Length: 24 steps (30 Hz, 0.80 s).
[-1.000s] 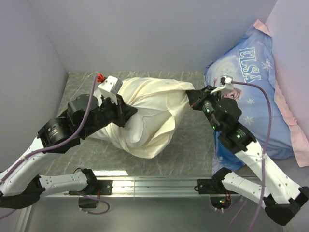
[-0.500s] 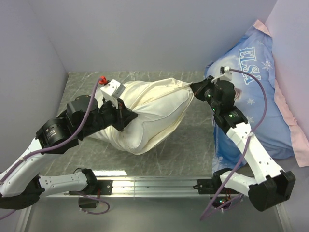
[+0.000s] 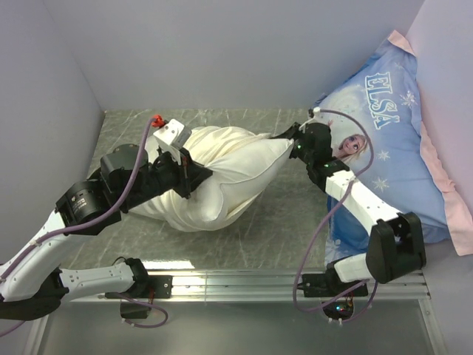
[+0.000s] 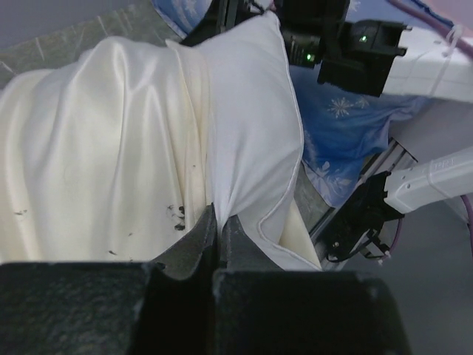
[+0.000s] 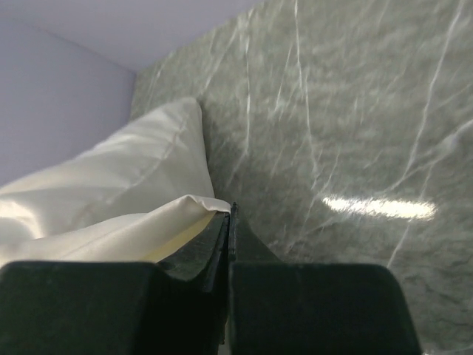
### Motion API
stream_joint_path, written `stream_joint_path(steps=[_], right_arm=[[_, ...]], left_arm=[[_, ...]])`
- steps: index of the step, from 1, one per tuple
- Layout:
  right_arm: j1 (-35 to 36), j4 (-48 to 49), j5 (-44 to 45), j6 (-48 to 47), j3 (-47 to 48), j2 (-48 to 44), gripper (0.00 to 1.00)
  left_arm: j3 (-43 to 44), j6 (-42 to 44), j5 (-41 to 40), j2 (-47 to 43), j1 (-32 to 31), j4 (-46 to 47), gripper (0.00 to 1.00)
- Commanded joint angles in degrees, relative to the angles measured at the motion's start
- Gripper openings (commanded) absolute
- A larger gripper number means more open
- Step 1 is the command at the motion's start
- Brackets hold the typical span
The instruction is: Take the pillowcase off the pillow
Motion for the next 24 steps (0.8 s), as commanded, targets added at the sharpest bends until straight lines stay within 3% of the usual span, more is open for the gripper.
stream_joint_path(steps=[1,4,9,13,14,24], right_arm=[[-0.95,6.72,2.83,1.32,-3.64,3.5,0.0],[1.59,9.9,3.17,0.98,-5.13,2.19,0.0],[9.86,10.17,9.59,-2.45,-7.06,-2.65,0.13],[10.13,9.91,10.38,-1.22,-10.4,-3.96,0.46],[10.13,9.99,10.47,-1.22,-11.71,-4.32,0.5],[9.69,7.98,12.4,-0.08,-17.44,-13.61,0.63]], left_arm=[[4.58,-1.34,-0.45,-4.33,-0.39,14.4,0.0],[3.35,-2.75,-3.7,-3.98,-0.39,18.44,0.0],[3.08,-4.69,-9.84,-1.34,-0.39,23.46,0.0],[5.8,-4.6,-12.67,1.81,-0.39,26.19,0.0],[6.42,-4.86,-13.28,2.52,-0.39,26.11,0.0],[9.4,-5.57,-18.03,7.97,-0.39,30.24,0.0]])
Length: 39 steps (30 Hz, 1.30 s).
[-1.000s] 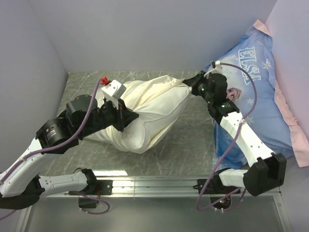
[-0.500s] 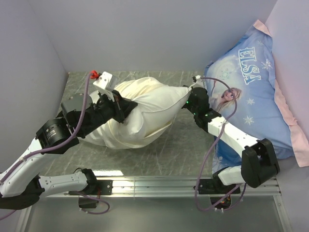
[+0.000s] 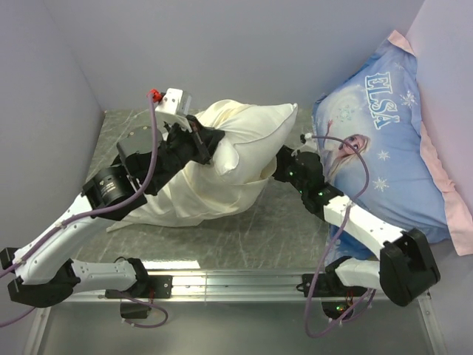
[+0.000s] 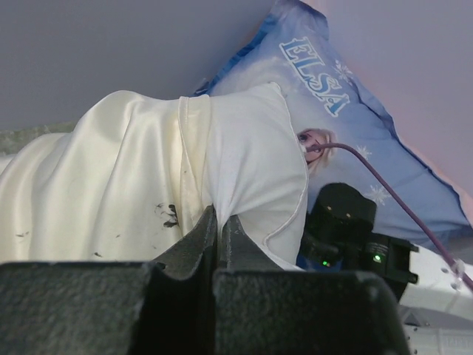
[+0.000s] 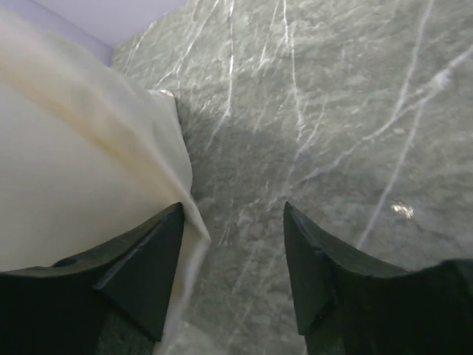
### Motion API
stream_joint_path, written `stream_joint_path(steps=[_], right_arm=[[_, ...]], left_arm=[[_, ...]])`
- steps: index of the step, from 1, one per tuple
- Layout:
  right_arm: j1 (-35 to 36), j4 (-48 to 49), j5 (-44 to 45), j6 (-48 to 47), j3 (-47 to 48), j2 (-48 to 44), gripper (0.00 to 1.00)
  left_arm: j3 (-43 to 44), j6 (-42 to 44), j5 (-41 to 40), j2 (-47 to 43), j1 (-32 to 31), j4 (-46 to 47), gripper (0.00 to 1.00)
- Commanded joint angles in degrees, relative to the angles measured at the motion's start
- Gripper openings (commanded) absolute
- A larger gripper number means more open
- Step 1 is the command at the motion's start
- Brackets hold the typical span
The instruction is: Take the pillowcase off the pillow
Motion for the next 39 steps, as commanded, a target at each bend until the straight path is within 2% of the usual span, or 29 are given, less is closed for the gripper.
stream_joint_path(steps=[1,6,9,13,17,21,24,25,28,31,33,35,39], right_arm=[[-0.93,-1.6,3.26,0.14,-0.85,-7.29,0.65],[-1.38,-10.46,7.04,-0.13,3.1,-16.17,0.68],[-1.55,-11.8,8.54,-0.04,4.07,-20.39,0.7],[-0.07,-12.59,7.66,-0.03,6.53,-23.39,0.7],[2.05,-13.65,9.59,-0.48,9.95,-26.1,0.7],[2.05,-14.69,12.57,-0.21,10.31,-29.1,0.71],[1.96,-14.18,13.81,0.05,9.17,-31.12,0.71],[2.05,-13.91,13.64,0.4,8.56,-31.82,0.71],[2.66,-6.54,10.23,0.76,3.55,-35.08,0.7],[6.77,-6.71,10.21,-1.69,4.07,-32.89,0.72],[13.6,-5.05,16.96,-3.81,3.02,-33.06,0.73],[17.06,-3.98,21.27,-6.09,2.58,-32.71,0.74],[25.22,-3.02,25.93,-8.29,3.72,-29.28,0.74]], left_arm=[[6.74,-0.95,-3.8,1.19,-0.2,12.84,0.0],[10.53,-0.77,-6.79,5.68,-0.2,11.87,0.0],[12.02,-1.13,-10.47,7.96,-0.2,12.48,0.0],[19.48,-0.07,-13.3,13.76,-0.2,12.4,0.0],[30.27,1.86,-14.61,19.83,-0.2,13.19,0.0],[36.54,2.83,-14.97,24.66,-0.2,13.01,0.0],[35.85,2.57,-15.32,24.94,-0.28,12.66,0.0],[32.45,2.39,-15.58,24.33,-0.28,14.31,0.0],[26.89,1.86,-16.72,22.13,-0.28,17.48,0.0],[26.87,1.42,-17.87,23.0,-0.2,17.41,0.0],[27.84,1.34,-18.83,24.4,-0.28,16.53,0.0],[28.46,1.42,-19.45,24.94,-0.28,16.61,0.0],[29.07,0.9,-20.42,26.34,-0.28,16.44,0.0]])
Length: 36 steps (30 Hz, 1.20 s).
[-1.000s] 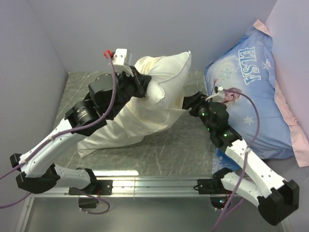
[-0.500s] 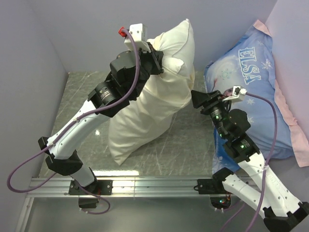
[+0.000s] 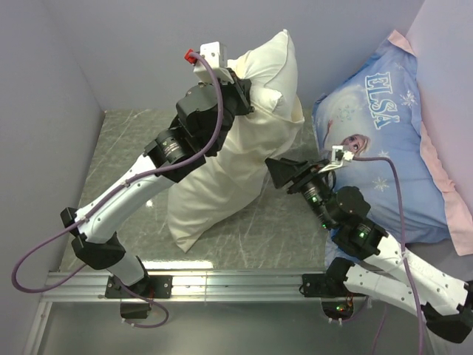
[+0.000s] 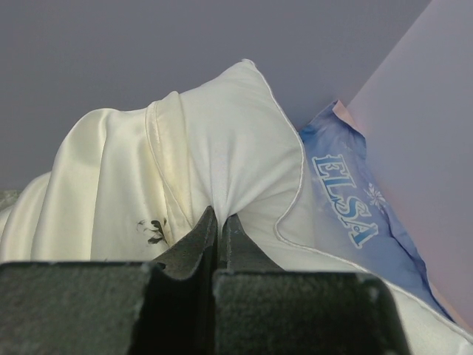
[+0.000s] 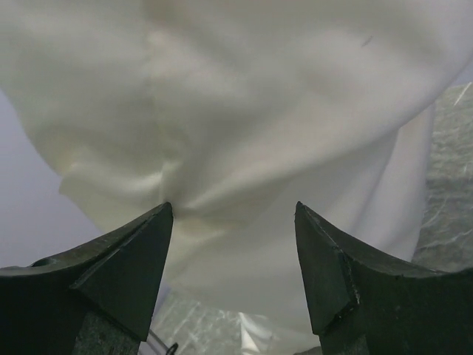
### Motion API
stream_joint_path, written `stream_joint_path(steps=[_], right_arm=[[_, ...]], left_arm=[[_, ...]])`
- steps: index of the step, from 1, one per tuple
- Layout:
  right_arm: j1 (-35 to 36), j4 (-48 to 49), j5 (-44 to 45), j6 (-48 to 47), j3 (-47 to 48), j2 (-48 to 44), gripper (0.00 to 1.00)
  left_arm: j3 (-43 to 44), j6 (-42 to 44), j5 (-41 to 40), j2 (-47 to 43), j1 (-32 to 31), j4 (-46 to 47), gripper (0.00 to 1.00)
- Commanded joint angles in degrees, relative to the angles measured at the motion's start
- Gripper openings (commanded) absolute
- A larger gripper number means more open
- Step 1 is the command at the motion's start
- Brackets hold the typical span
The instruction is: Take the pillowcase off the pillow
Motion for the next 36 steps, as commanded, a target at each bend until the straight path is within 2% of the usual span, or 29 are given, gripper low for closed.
stream_joint_path(steps=[1,4,8,14,16,17,18,20,21,28,36], right_arm=[[6.19,4.33,8.5,-4.47,0.86,2.48,0.74],[10.58,6.09,13.77,-5.45,0.6,2.92,0.74],[13.93,7.14,15.62,-5.01,0.07,4.67,0.74],[15.96,7.93,19.05,-4.74,2.26,11.79,0.75],[16.22,7.67,19.32,-3.96,3.14,14.77,0.68],[16.48,7.67,19.58,-3.6,3.23,15.57,0.63],[17.36,7.67,19.85,-3.16,3.14,16.27,0.46],[19.2,7.41,21.24,-3.16,2.97,18.56,0.19],[21.47,6.97,22.04,-3.6,2.88,19.35,0.02],[30.62,2.14,22.84,-0.62,2.71,30.67,0.0],[33.36,0.2,13.53,10.36,-1.78,43.34,0.0]], left_arm=[[3.7,-1.01,-2.84,0.29,0.02,6.91,0.0],[3.53,-1.36,-3.28,0.91,0.02,7.17,0.0],[3.44,-1.97,-3.03,1.08,0.02,7.7,0.0],[3.44,-1.97,-3.29,1.35,-0.94,8.23,0.0],[3.52,-1.89,-3.11,1.43,-1.03,8.23,0.0],[3.79,-1.71,-3.03,1.44,-1.21,8.14,0.0],[4.22,-1.62,-2.94,1.61,-1.21,7.97,0.0],[4.93,-1.18,-2.85,1.96,-1.3,7.7,0.0],[5.54,-1.01,-2.59,2.31,-1.3,7.61,0.0],[6.95,0.48,-2.41,2.84,-1.3,8.4,0.0],[8.1,1.81,-2.94,2.67,-1.21,8.31,0.0]])
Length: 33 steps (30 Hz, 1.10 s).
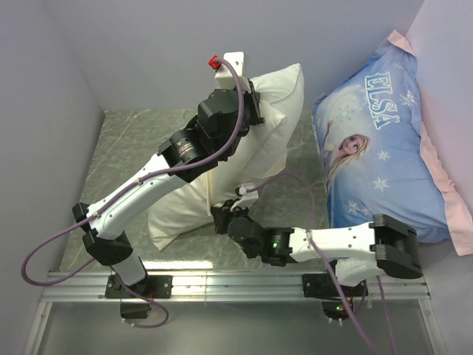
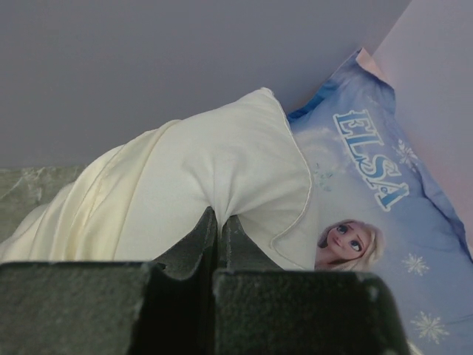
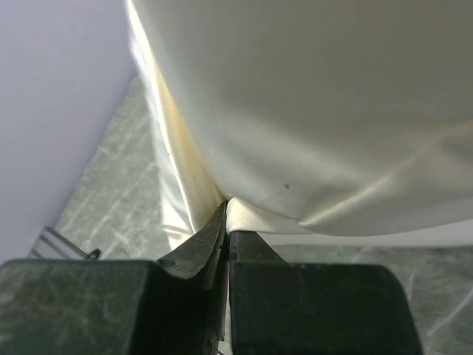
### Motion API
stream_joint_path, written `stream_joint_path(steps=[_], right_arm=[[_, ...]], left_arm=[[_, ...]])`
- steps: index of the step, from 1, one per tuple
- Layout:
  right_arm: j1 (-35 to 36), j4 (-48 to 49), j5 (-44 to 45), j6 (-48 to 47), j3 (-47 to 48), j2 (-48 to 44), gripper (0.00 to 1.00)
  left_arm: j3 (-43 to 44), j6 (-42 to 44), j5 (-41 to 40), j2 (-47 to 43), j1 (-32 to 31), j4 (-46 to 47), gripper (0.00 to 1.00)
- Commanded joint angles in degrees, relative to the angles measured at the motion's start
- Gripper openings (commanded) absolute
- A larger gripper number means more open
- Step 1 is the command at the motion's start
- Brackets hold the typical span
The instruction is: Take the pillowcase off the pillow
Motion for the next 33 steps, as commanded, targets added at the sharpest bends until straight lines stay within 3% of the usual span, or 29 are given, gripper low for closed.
stream_joint_path(steps=[1,6,9,10,14,17,21,25,29,33], right_arm=[[3.44,-7.84,-12.22,6.35,-3.98,7.78,0.0],[2.3,-3.81,-18.03,7.33,-4.96,11.75,0.0],[1.77,-1.52,-21.2,4.7,-4.52,12.55,0.05],[1.77,-1.6,-21.38,4.42,-4.17,12.11,0.09],[0.45,-1.43,-22.08,4.33,-6.09,7.99,0.52],[-1.04,-0.28,-23.49,5.56,-9.52,3.07,0.62],[-1.57,-4.3,-23.05,7.84,-12.34,-3.52,0.65],[-2.18,-11.51,-19.2,10.57,-14.71,-17.84,0.68],[-8.23,-24.77,-18.38,14.35,-14.27,-29.27,0.7],[-18.15,-30.5,-19.18,14.0,-15.33,-39.37,0.71]], left_arm=[[4.25,0.8,-1.15,-1.88,0.95,13.6,0.0],[0.65,0.1,0.34,-4.86,1.92,14.22,0.0],[-8.02,-1.66,4.1,-8.55,3.15,14.22,0.0],[-9.71,-2.97,5.61,-9.52,3.59,13.7,0.0],[-23.85,-5.35,13.35,-18.46,5.35,16.32,0.0],[-35.63,-7.11,16.86,-24.88,6.66,19.4,0.0],[-47.05,-9.57,23.98,-29.91,8.16,20.9,0.0],[-54.89,-11.59,26.1,-33.69,8.25,21.43,0.0],[-62.36,-14.66,26.98,-37.56,8.16,23.71,0.0],[-71.49,-19.84,28.55,-39.76,8.25,27.56,0.0]])
